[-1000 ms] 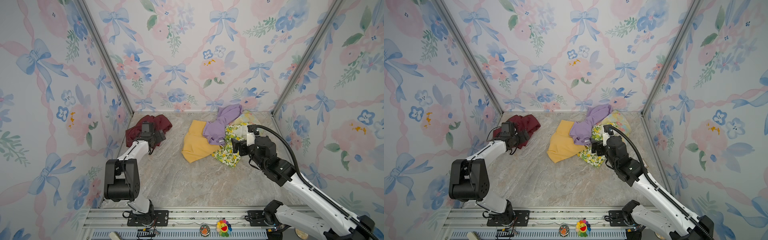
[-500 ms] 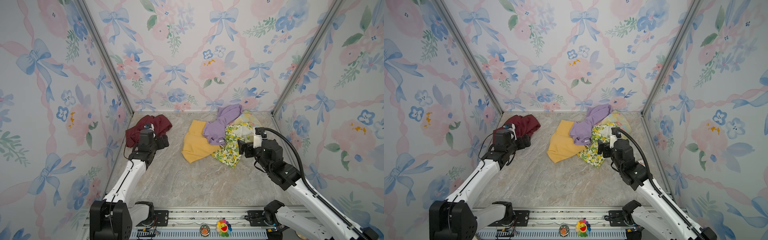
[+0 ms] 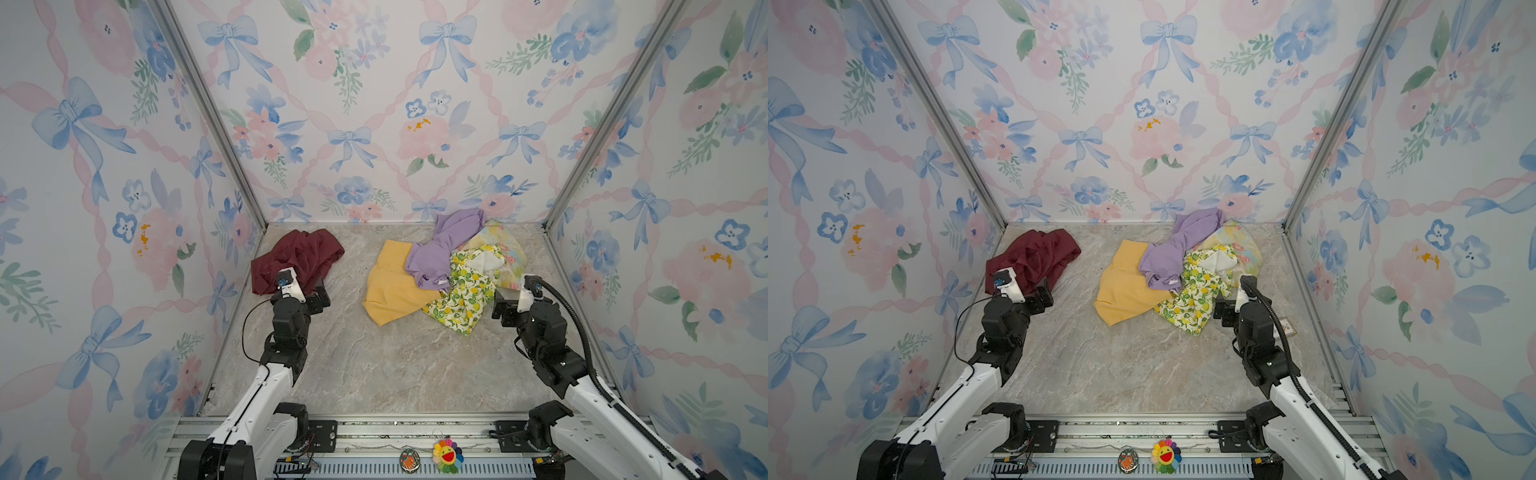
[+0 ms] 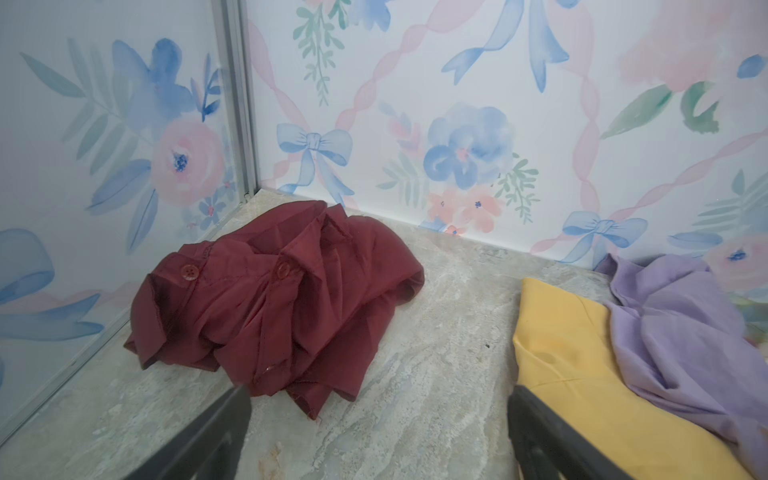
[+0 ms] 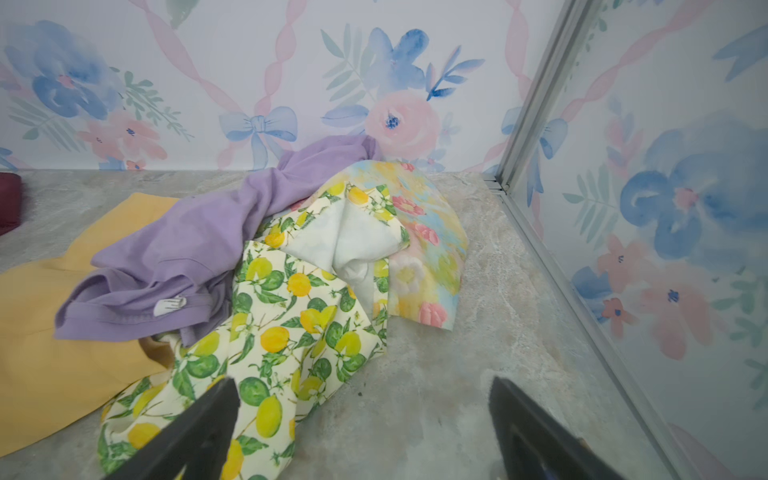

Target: Pick out a specific cloth from the pile

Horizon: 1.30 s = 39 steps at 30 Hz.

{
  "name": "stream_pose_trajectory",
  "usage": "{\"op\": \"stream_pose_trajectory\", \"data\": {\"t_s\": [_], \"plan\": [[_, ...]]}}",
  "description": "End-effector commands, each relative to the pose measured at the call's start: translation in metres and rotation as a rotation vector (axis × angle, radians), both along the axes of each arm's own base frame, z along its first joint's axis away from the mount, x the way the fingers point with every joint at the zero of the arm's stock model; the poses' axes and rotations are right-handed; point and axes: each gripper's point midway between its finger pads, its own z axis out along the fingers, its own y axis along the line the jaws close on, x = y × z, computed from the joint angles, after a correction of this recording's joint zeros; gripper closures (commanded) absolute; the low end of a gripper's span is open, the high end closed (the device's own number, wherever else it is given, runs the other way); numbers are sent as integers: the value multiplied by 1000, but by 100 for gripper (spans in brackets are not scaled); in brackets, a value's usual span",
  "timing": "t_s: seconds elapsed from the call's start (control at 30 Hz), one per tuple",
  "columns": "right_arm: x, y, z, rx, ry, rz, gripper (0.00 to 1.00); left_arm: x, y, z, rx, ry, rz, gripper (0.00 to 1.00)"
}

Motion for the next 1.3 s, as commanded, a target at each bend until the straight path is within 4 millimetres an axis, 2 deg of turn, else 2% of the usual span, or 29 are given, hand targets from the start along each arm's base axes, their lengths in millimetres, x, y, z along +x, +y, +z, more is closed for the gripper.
{"op": "stream_pose_trajectory", "data": {"t_s": [0.0, 0.07, 0.17, 0.37, 0.47, 0.63, 0.87, 0.93, 1.0, 1.13, 1.27], "plan": [[4, -27, 10, 6, -120, -116, 3, 1, 33, -16, 19, 17, 125, 2], [4, -38, 4, 24, -161, -155, 3, -1, 44, -28, 28, 20, 164, 2], [3, -50, -10, 20, -193, -198, 3, -2, 46, -37, 50, 9, 143, 2], [4, -65, -33, 5, -172, -246, 3, -5, 46, -41, 56, -41, 114, 2], [9, -65, -40, -10, -151, -240, 3, -6, 49, -45, 62, -51, 116, 2], [27, -58, -54, -31, -123, -206, 3, -1, 37, -46, 69, -86, 65, 2], [47, -62, -58, -40, -123, -215, 3, 9, 22, -46, 96, -99, 7, 2], [54, -62, -66, -17, -128, -202, 3, 15, 18, -47, 94, -94, -13, 2], [59, -58, -72, -10, -158, -174, 3, 11, 13, -47, 89, -123, -16, 2], [59, -56, -84, -10, -164, -162, 3, 9, -1, -55, 157, -128, -20, 2], [68, -57, -87, -12, -101, -163, 3, 17, 2, -62, 171, -101, 20, 2]]}}
